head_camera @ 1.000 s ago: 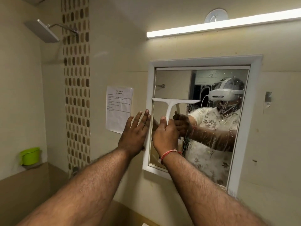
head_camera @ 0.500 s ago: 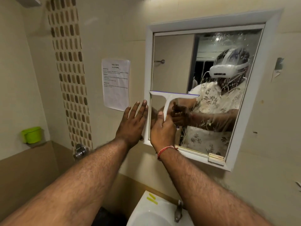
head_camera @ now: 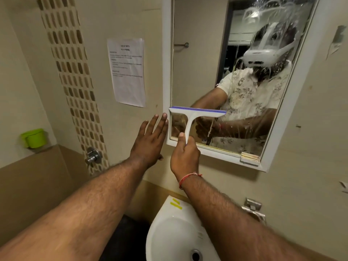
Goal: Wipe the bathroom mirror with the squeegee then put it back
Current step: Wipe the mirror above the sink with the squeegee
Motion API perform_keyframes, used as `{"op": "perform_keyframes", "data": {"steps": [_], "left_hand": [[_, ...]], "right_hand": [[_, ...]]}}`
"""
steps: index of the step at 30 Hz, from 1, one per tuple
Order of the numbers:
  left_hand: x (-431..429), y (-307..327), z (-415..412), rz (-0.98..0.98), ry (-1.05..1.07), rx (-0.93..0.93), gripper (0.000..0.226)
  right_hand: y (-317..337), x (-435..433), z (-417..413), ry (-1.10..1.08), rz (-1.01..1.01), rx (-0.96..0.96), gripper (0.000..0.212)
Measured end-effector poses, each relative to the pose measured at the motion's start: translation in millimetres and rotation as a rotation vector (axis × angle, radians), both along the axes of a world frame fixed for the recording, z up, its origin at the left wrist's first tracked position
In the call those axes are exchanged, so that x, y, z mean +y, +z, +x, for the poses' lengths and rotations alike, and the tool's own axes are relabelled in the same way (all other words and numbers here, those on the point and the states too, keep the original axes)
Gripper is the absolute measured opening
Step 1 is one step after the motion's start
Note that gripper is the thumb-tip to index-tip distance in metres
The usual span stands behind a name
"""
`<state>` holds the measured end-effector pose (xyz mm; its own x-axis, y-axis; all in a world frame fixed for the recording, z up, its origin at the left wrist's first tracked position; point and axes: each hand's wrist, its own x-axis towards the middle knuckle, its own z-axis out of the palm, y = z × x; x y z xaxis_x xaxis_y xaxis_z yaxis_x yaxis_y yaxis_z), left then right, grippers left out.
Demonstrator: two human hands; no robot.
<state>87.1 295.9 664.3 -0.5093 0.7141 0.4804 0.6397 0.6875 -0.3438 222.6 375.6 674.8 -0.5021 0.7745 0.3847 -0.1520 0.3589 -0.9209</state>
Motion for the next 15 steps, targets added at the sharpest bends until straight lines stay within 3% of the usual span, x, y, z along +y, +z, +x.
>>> {"op": "perform_keyframes", "data": {"steps": [15], "left_hand": [[-2.2,-38.3,9.9,-0.022,-0.005,-0.072,0.154]], "right_hand": [[-40.9,-5.1,4.1,-0.013,-0.067,-0.037,0.034]]}}
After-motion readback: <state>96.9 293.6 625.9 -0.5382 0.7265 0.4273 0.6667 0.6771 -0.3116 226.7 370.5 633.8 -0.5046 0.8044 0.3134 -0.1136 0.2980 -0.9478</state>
